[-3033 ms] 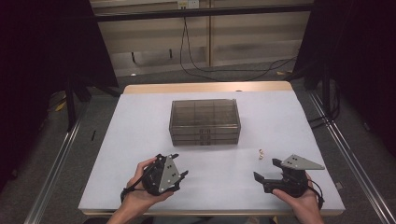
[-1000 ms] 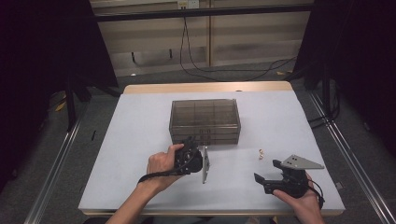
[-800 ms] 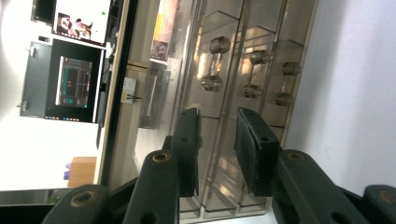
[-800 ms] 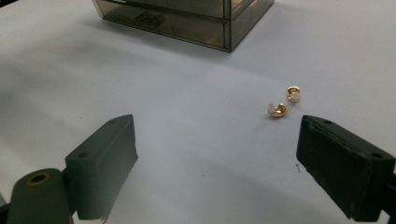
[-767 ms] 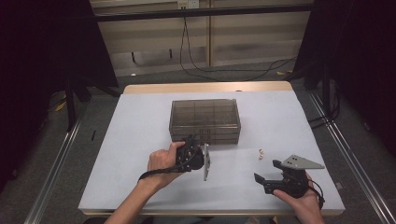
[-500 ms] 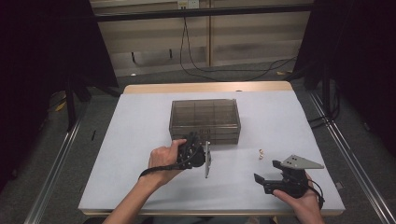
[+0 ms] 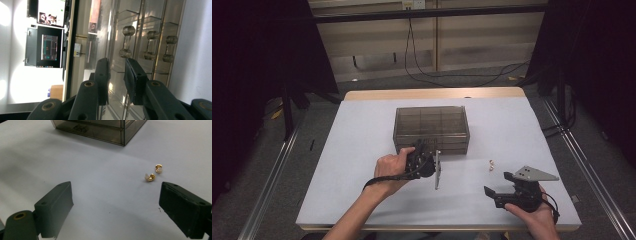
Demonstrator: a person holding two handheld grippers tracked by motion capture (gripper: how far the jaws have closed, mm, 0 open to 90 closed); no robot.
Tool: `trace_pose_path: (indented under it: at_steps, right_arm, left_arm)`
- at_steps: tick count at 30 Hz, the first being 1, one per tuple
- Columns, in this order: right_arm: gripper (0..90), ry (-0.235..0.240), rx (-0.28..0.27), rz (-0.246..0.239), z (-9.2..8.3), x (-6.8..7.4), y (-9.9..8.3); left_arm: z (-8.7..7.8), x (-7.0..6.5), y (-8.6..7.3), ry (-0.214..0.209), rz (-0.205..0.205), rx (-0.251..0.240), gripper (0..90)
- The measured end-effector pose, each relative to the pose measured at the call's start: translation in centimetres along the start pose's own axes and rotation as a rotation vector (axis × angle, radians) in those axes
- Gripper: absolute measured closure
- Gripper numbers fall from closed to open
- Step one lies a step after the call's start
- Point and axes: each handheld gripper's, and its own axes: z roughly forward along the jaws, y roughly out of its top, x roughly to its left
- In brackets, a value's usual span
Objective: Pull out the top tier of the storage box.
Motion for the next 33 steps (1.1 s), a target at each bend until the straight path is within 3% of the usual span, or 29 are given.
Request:
trace_pose_path:
  at_steps: [13, 17, 33]
  right_arm:
    - [11.4, 0.009, 0.010, -0.001, 0.1, 0.1, 0.0]
    - [11.4, 0.010, 0.011, -0.002, 0.1, 0.1, 0.0]
    - [11.5, 0.021, 0.022, -0.007, 0.1, 0.1, 0.0]
  left_arm:
    - [0.7, -0.5, 0.3, -0.020, 0.027, 0.029, 78.4]
    - [1.1, -0.8, 0.6, -0.012, 0.050, 0.046, 79.4]
    - [1.6, -1.3, 1.0, 0.012, 0.062, 0.069, 78.5]
